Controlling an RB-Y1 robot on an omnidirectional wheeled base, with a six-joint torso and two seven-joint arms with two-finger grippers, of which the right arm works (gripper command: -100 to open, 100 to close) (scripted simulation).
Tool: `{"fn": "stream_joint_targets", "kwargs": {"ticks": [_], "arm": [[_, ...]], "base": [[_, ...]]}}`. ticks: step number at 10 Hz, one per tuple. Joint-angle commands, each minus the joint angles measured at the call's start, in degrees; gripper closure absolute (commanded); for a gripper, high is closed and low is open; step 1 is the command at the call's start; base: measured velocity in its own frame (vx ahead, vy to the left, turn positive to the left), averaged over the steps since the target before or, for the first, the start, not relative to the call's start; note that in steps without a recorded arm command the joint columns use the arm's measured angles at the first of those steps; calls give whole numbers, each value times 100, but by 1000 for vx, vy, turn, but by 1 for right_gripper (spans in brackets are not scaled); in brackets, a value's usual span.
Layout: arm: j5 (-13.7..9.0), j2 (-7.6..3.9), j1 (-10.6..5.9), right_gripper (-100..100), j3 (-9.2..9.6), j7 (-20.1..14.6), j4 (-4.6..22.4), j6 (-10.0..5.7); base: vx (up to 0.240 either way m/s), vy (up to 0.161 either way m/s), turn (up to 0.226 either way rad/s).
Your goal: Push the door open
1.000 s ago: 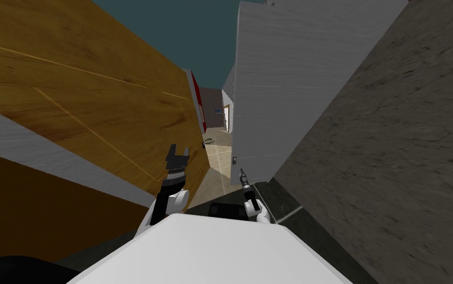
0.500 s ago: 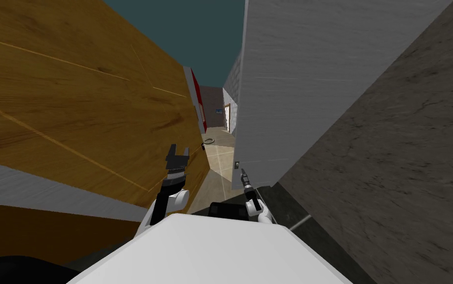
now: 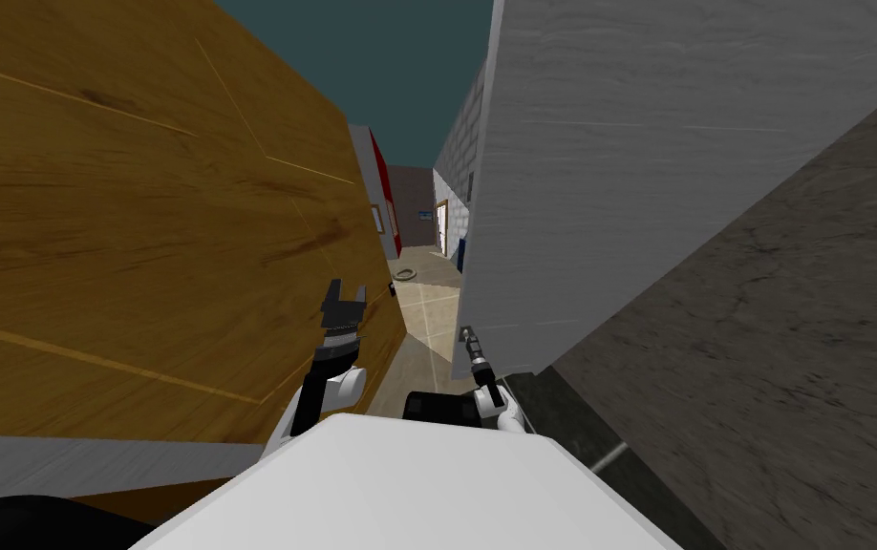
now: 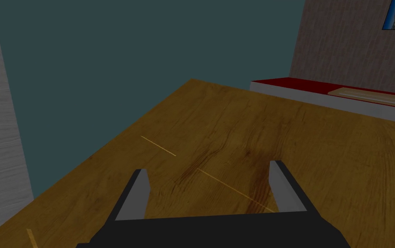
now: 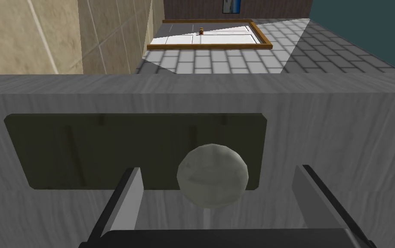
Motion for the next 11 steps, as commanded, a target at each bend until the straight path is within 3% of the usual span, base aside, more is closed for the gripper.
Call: {"fn": "stream_joint_targets", "kwargs": {"ticks": [1,2,7,11], "arm": [[0,0,0,-100,0,0,0,0],[0,0,0,100,0,0,0,0],[0,0,0,100,0,0,0,0],[-198,-156,-54,100,-101,181,80,-18]], "base": [[74,26,-13],[-16,-3,7],[-12,-4,3],[149,41,-67]]}}
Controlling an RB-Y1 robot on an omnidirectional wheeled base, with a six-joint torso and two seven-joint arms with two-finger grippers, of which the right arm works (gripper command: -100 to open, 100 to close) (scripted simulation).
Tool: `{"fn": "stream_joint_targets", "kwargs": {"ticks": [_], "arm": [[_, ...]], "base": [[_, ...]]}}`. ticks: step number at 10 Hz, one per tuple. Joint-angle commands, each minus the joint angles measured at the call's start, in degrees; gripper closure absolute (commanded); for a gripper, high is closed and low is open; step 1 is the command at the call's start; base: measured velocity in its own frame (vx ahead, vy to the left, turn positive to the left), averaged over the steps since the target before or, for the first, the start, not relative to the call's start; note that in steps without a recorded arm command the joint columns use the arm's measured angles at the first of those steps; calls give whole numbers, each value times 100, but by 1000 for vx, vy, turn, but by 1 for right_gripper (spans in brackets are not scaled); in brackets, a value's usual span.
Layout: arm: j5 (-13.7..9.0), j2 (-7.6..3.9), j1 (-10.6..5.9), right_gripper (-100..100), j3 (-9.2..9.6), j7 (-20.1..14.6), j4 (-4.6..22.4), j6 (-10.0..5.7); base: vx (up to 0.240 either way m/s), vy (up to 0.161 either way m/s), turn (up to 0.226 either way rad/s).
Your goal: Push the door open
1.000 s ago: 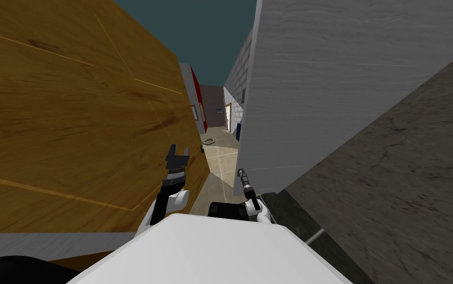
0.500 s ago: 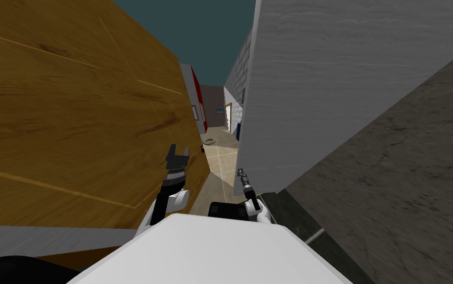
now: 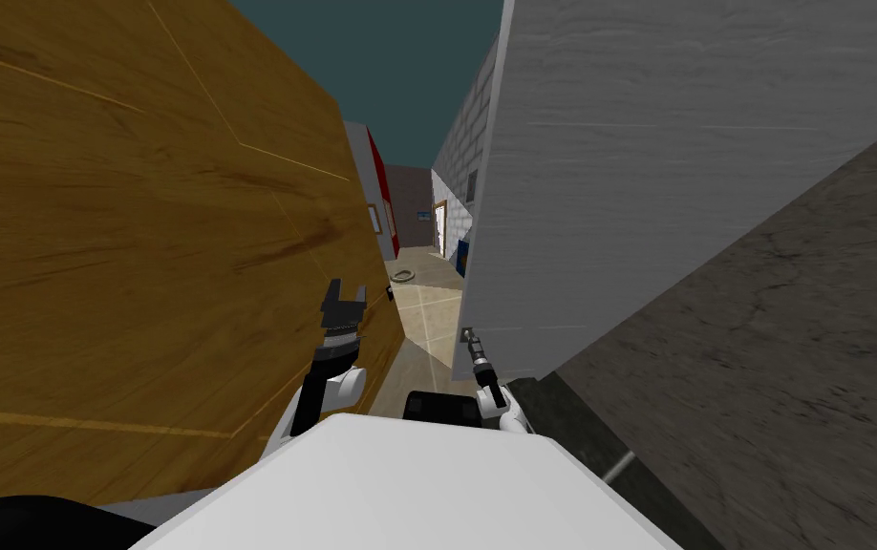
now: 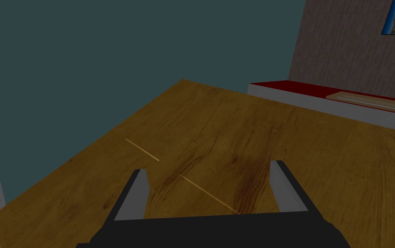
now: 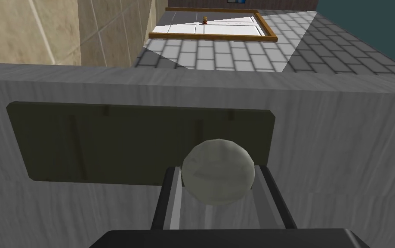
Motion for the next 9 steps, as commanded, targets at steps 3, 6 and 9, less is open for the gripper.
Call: {"fn": "stream_joint_targets", "kwargs": {"ticks": [3,6,9], "arm": [[-219,-157,-105,100,-169,165,94,-103],[-200,-94,-178,-100,-147,89,218,-131],[-245,6,-172,-100,-159,63,154,-65]], "base": [[164,29,-93],[-119,48,-38],[-222,50,-54]]}}
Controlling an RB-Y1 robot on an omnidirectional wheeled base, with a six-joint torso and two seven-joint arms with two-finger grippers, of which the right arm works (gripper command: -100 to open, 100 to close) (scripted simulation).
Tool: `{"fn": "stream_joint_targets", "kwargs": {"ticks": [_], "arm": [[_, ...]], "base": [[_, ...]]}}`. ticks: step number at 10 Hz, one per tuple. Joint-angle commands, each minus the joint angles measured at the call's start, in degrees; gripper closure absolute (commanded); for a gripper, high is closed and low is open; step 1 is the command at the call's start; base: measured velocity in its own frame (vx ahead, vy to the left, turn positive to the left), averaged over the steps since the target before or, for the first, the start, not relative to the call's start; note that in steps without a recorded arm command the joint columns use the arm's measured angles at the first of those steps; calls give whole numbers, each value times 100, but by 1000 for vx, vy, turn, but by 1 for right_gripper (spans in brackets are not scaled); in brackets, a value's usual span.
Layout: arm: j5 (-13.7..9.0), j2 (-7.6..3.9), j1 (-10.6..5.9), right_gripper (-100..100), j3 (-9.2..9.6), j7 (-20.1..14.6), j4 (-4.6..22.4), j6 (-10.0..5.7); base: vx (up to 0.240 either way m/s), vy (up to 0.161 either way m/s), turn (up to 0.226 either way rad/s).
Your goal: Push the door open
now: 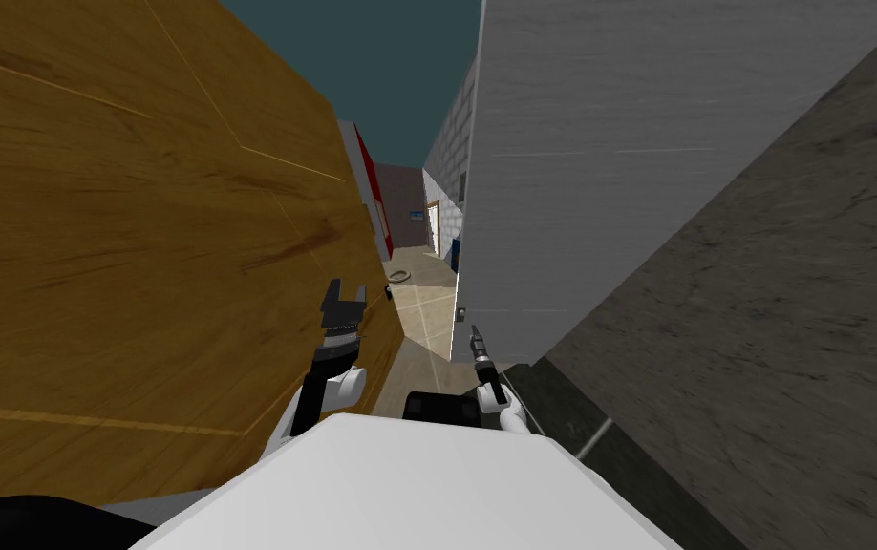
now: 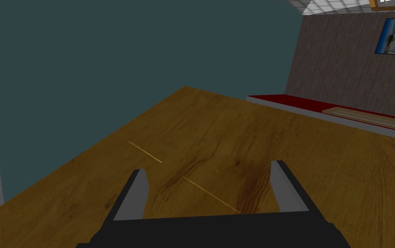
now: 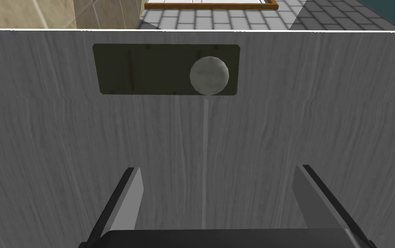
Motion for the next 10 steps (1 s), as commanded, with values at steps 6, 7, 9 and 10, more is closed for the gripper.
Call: {"fn": "stream_joint_targets", "kwargs": {"ticks": [6,7,9,10], "arm": [[-46,5,-17,-100,-42,-1,-1,6],[-50,-11,-18,-100,-52,4,8,-8],[-61,-19,-19,-100,-79,18,31,-47],[-65,-8,-19,-100,-89,23,40,-62]], "base": [[-16,33,-10],[191,45,25],[246,31,29],[239,36,29]]}}
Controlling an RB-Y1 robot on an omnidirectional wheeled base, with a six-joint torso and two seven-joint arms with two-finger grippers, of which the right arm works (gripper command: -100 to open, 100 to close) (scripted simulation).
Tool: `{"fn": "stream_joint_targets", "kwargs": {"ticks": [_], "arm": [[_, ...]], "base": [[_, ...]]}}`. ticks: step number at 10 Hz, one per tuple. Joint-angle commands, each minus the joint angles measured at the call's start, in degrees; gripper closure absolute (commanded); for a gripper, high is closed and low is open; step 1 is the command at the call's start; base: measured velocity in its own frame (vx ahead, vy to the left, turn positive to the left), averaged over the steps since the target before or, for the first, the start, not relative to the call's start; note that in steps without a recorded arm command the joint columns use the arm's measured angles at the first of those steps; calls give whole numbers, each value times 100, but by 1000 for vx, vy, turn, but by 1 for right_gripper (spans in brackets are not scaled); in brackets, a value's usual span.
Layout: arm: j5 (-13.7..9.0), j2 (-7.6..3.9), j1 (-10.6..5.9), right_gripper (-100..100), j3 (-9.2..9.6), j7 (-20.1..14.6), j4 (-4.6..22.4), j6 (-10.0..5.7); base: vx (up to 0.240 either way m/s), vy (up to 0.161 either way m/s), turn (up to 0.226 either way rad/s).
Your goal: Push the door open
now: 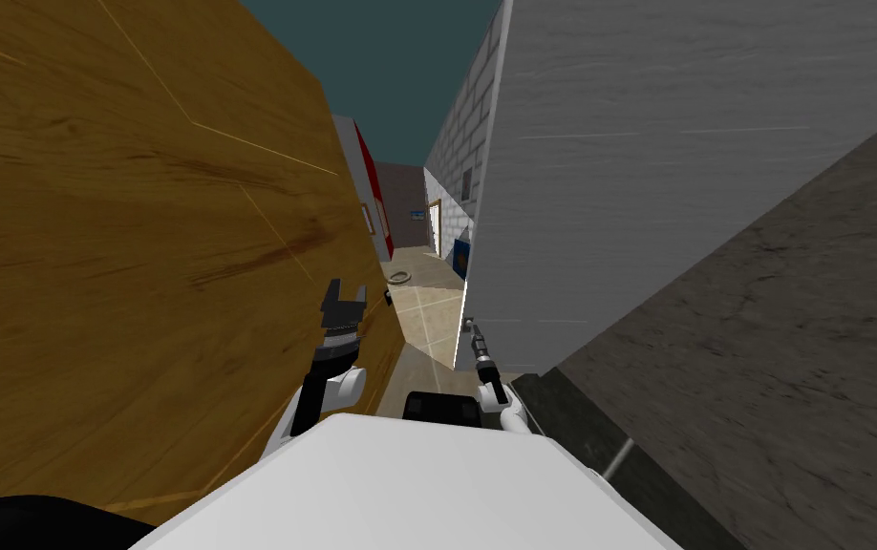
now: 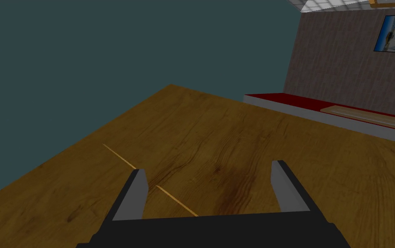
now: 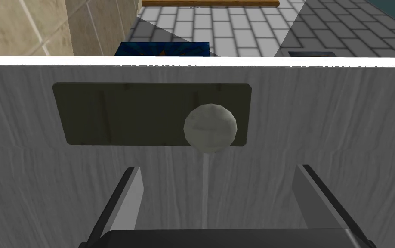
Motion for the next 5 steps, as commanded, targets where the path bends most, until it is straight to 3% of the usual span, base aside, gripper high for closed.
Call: {"fn": "stream_joint_targets", "kwargs": {"ticks": [1,3,4,5], "arm": [[-9,31,0,-100,-21,10,23,-37],[-17,104,-1,-100,-41,21,41,-67],[-15,80,-2,-100,-34,14,41,-58],[-15,80,-2,100,-34,14,41,-58]], "base": [[203,31,26],[201,15,21],[63,-1,-3],[-12,3,4]]}}
